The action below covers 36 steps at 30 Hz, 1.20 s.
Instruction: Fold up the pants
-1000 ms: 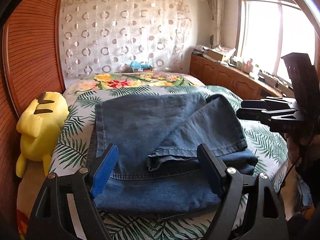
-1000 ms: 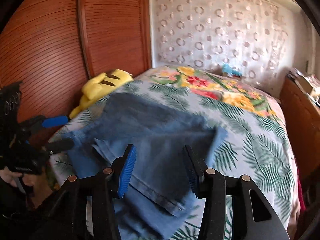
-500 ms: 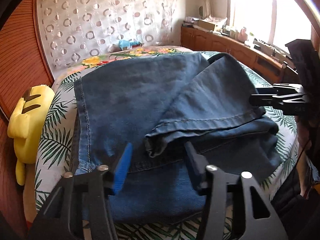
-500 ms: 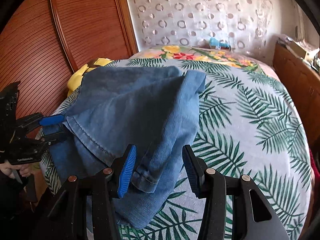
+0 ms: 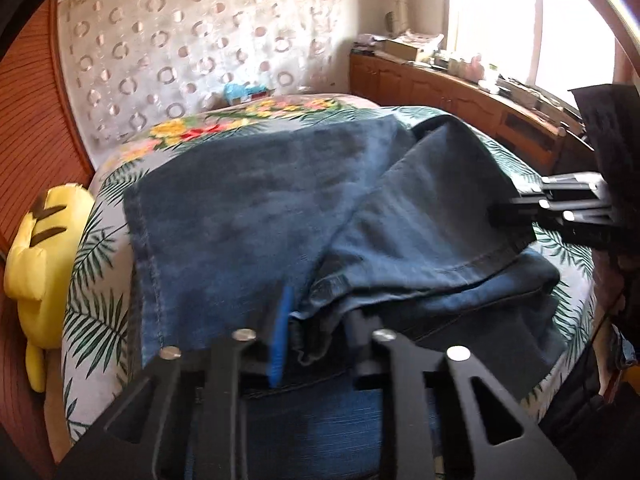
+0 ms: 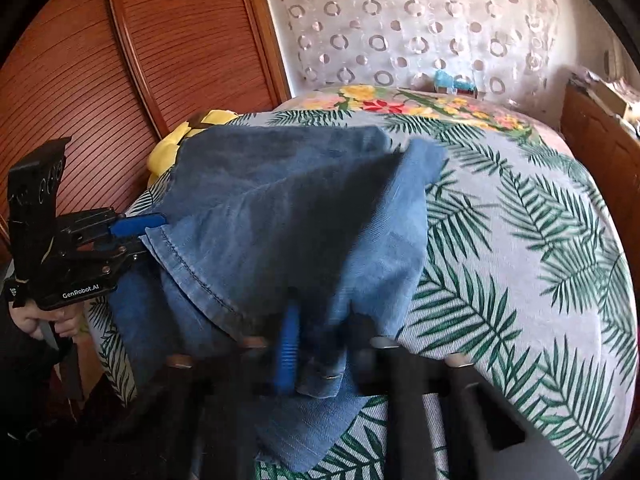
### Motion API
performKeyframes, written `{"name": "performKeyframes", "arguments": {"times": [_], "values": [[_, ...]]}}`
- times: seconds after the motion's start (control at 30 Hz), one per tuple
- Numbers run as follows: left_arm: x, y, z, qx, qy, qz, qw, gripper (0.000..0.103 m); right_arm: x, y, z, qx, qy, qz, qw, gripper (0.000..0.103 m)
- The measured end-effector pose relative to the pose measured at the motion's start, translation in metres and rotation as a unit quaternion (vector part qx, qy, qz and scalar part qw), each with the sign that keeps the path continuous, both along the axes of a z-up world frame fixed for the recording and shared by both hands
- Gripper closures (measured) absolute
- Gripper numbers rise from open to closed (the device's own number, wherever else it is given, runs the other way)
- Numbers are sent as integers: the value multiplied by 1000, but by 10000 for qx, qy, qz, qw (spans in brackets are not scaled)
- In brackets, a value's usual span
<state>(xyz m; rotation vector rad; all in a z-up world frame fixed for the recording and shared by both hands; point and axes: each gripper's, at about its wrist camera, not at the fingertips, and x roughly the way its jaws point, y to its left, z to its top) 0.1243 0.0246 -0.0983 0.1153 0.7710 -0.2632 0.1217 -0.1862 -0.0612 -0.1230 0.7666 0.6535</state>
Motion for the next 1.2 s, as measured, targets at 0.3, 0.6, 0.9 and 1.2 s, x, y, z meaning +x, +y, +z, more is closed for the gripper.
{"name": "performKeyframes", "arguments": {"times": [0.3, 0.6, 0.9, 1.2], "values": [[-27, -11, 53, -124, -572, -116, 9982, 95, -1, -14, 53, 206, -684, 142, 9973, 99], [-72, -19, 123, -337, -1177, -363, 9918, 95, 6, -11, 130, 581, -1300, 330, 9893, 99], [-76, 17, 85, -314, -726, 94, 9968, 95, 54, 55, 116, 442, -858, 876, 9915, 99], [-72, 47, 28, -414, -179, 518, 9976, 95, 104, 133, 75, -265, -330, 1137, 9926, 99]]}}
